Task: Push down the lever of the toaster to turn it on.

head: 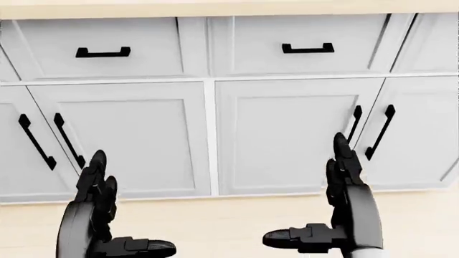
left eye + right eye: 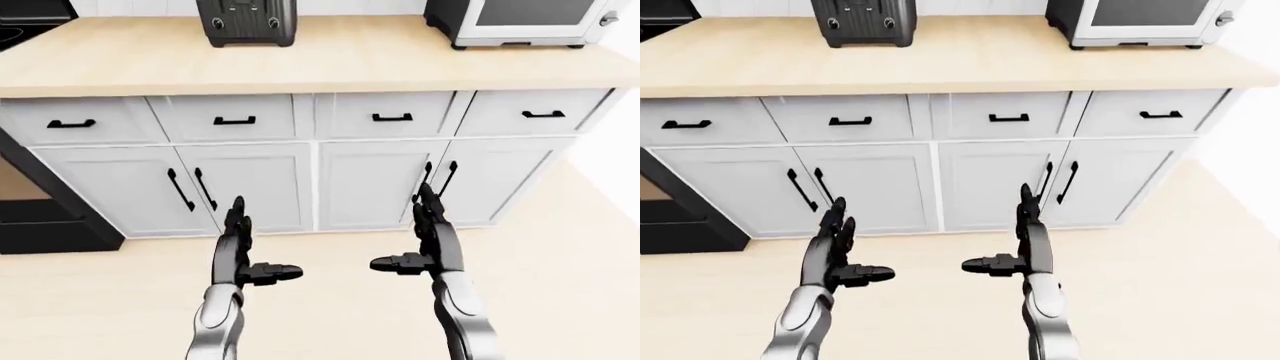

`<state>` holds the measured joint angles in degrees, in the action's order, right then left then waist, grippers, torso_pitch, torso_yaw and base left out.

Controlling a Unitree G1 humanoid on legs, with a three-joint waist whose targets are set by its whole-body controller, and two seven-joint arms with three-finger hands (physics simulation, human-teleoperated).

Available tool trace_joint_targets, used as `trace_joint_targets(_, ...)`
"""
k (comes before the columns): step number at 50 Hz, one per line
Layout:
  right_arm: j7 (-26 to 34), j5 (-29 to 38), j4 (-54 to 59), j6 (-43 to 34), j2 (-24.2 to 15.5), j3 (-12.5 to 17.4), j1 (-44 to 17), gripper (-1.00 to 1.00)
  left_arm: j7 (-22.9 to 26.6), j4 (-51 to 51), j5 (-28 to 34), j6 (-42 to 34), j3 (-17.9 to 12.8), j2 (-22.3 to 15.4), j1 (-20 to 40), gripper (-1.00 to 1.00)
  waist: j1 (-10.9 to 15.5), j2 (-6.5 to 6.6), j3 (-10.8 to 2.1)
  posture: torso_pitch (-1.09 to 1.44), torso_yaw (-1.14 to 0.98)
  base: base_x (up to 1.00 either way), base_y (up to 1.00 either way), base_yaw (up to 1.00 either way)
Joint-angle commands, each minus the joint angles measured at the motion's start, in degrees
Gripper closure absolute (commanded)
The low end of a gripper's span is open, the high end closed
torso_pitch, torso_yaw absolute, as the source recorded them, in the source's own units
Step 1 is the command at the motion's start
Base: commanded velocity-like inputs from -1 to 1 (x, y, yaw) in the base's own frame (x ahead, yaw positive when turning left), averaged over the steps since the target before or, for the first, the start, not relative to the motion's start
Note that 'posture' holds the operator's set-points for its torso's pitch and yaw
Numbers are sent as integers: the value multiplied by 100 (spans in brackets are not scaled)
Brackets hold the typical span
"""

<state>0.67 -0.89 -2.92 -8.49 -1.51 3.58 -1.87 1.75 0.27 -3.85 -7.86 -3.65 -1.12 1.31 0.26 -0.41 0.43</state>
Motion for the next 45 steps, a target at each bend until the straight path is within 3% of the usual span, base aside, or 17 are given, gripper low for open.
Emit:
trace_joint_targets(1, -48, -61, -517, -308, -68, 47, -206, -100, -104, -542, -122, -275, -20, -40, 222, -100, 2, 2, -133, 0, 0, 0, 0, 0)
trace_joint_targets(7, -59, -66, -1361, -1653, -245, 154, -809, -100, -177, -1192, -384, -1429, -243, -249, 758, -100, 3, 1, -138, 0, 0, 0, 0, 0)
trace_joint_targets(9, -102, 201, -1675, -2150, -380, 105, -1083, -100, -129, -1498, -309, -2052, -210, -405, 972, -100, 0, 1, -134, 0, 0, 0, 0, 0)
trace_joint_targets(13, -13, 150, -2398, -3380, -526, 301, -1825, -100, -347, -2243, -741, -3288, -576, -558, 1833, -100, 6, 12, -114, 0, 0, 0, 0, 0)
trace_joint_targets(16, -8, 42, -2450, -3529, -624, 415, -2053, -100, -505, -2471, -912, -3757, -655, -747, 2272, -100, 5, 20, -81, 0, 0, 0, 0, 0)
trace_joint_targets(21, -82, 77, -2726, -4181, -843, 491, -2604, -100, -806, -2529, -1189, -4074, -713, -852, 2870, -100, 8, 9, -72, 0, 0, 0, 0, 0)
trace_joint_targets(30, -333, -205, -3099, -5308, -1341, 816, -3883, -100, -1360, -3065, -1843, -5240, -1077, -1455, 3915, -100, 2, 34, 38, 0, 0, 0, 0, 0)
trace_joint_targets(34, -431, -483, -3462, -5983, -1538, 974, -4535, -100, -1444, -2996, -2043, -5285, -1147, -1694, 4173, -100, 2, 45, 76, 0, 0, 0, 0, 0)
trace_joint_targets(35, -403, -491, -3603, -6090, -1678, 854, -4537, -100, -1481, -3055, -2108, -5347, -1172, -1734, 4188, -100, 7, 50, 82, 0, 0, 0, 0, 0)
trace_joint_targets(42, -672, -1112, -3830, -6404, -1502, 1251, -4734, -100, -1937, -3429, -2839, -5835, -1512, -2022, 4461, -100, -7, 52, 133, 0, 0, 0, 0, 0)
trace_joint_targets(43, -730, -1193, -3847, -6442, -1552, 1276, -4764, -100, -1999, -3434, -2938, -5834, -1544, -2049, 4471, -100, -11, 72, 1, 0, 0, 5, 0, 0)
trace_joint_targets(45, -832, -1334, -3828, -6423, -1600, 1276, -4750, -100, -2080, -3386, -3056, -5690, -1524, -2078, 4361, -100, -10, 89, 87, 0, 0, 11, 0, 0)
